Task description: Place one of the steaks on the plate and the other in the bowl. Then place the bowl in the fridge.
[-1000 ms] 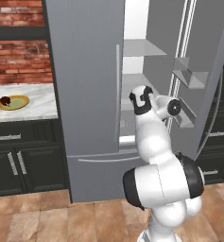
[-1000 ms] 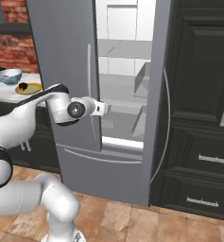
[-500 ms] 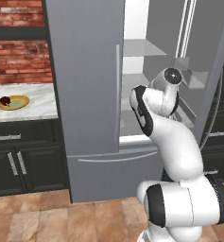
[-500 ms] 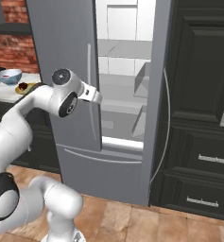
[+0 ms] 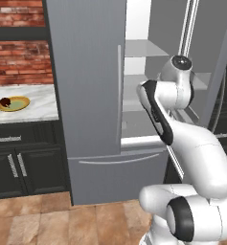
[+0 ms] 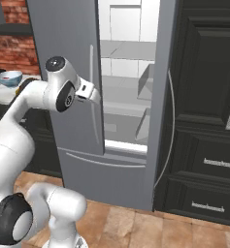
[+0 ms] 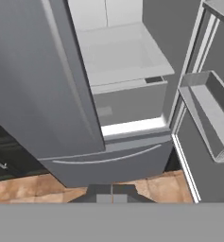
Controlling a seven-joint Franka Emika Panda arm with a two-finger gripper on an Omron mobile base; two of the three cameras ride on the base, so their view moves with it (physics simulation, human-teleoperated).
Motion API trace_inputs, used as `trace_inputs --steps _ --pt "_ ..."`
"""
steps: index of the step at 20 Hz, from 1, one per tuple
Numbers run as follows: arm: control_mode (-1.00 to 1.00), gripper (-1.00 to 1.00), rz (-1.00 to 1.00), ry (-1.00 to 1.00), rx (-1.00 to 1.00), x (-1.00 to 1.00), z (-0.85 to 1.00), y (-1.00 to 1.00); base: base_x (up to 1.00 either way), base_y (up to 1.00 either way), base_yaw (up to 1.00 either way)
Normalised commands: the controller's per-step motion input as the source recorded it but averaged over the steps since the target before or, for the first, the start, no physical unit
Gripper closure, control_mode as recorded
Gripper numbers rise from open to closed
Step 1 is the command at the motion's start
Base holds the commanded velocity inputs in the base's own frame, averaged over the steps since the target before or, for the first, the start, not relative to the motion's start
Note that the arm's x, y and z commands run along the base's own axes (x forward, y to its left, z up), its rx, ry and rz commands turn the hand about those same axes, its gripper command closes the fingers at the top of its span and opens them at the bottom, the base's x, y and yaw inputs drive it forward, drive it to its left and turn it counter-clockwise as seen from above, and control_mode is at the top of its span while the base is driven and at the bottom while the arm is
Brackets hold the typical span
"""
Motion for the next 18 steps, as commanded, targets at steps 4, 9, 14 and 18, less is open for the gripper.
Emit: trace_inputs --steps 4,9,14,18 --pt "-1.00 1.00 0.09 -0.04 -0.06 -0.70 -0.03 0.00 0.00 0.00 0.00" --pt "-1.00 1.00 0.12 -0.12 0.00 -0.60 0.13 0.00 0.00 0.00 0.00" --pt "-1.00 1.00 0.14 -0.18 0.00 -0.49 0.43 0.06 0.00 0.00 0.00" --pt "1.00 1.00 0.04 0.00 0.00 -0.19 0.02 0.14 -0.28 0.15 0.01"
